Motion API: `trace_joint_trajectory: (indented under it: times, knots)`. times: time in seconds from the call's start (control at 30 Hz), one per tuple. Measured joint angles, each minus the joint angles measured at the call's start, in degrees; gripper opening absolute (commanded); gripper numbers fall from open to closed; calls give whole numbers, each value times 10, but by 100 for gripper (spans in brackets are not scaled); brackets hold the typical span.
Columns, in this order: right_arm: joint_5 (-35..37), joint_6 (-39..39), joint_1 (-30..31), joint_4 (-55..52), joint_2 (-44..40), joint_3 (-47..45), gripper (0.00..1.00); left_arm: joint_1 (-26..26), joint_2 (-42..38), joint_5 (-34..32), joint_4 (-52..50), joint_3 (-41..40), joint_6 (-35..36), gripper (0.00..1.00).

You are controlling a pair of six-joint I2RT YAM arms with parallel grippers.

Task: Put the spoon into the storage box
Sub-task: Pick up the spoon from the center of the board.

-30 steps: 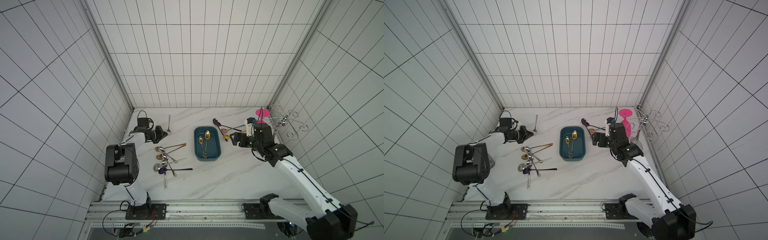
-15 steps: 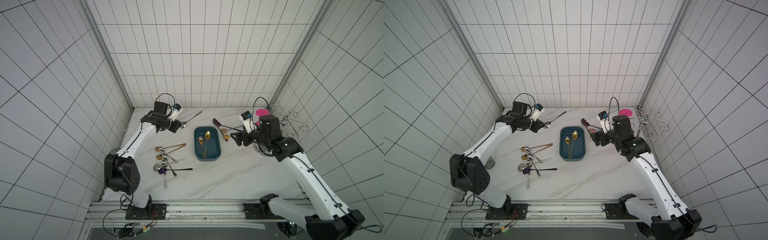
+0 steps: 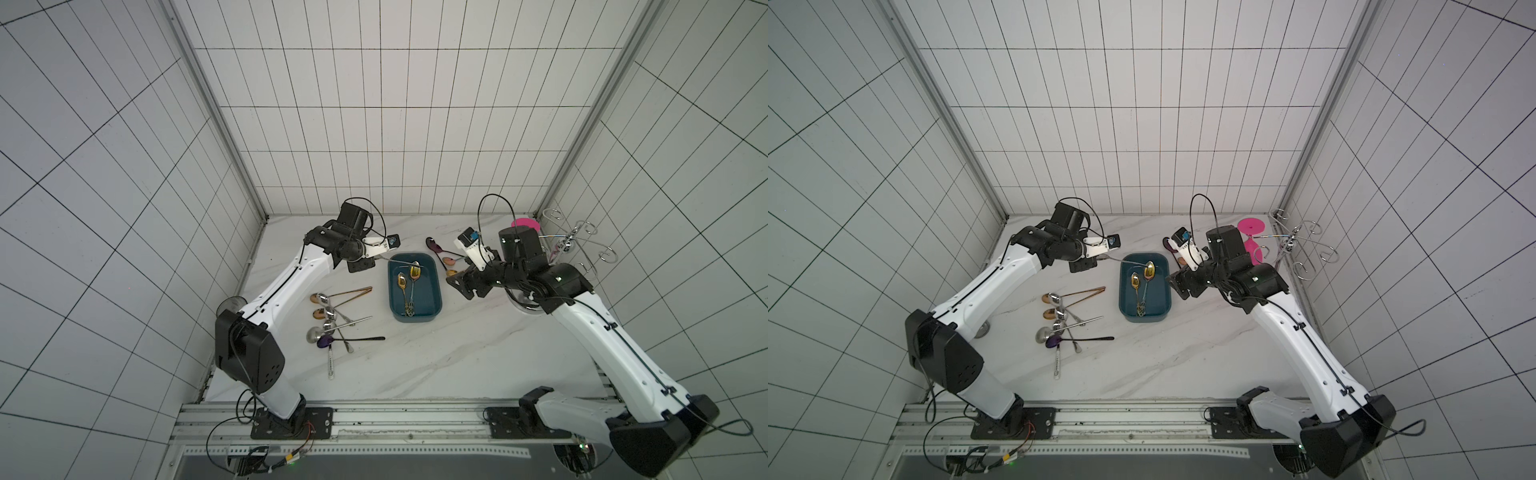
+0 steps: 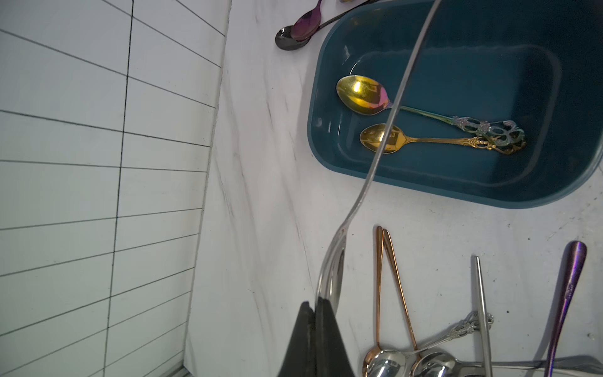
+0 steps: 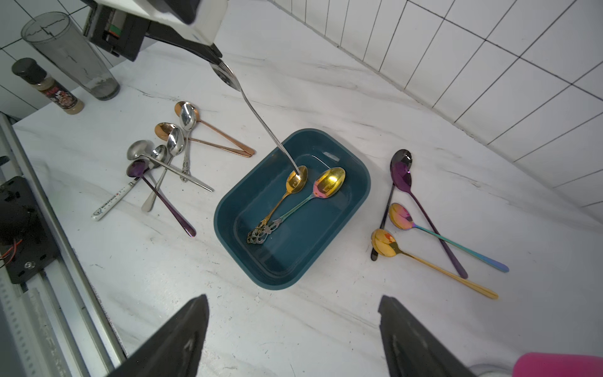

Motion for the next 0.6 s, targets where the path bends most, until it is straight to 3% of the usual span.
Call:
trace_joint_trajectory:
  times: [0.37,0.6]
  knots:
    - [-67,35,37,38,87,10,76,-72,0,-4,-95,60,100,0]
    - [-87,43,54,69,124,10,60,-74,0,14,-135,84,109,0]
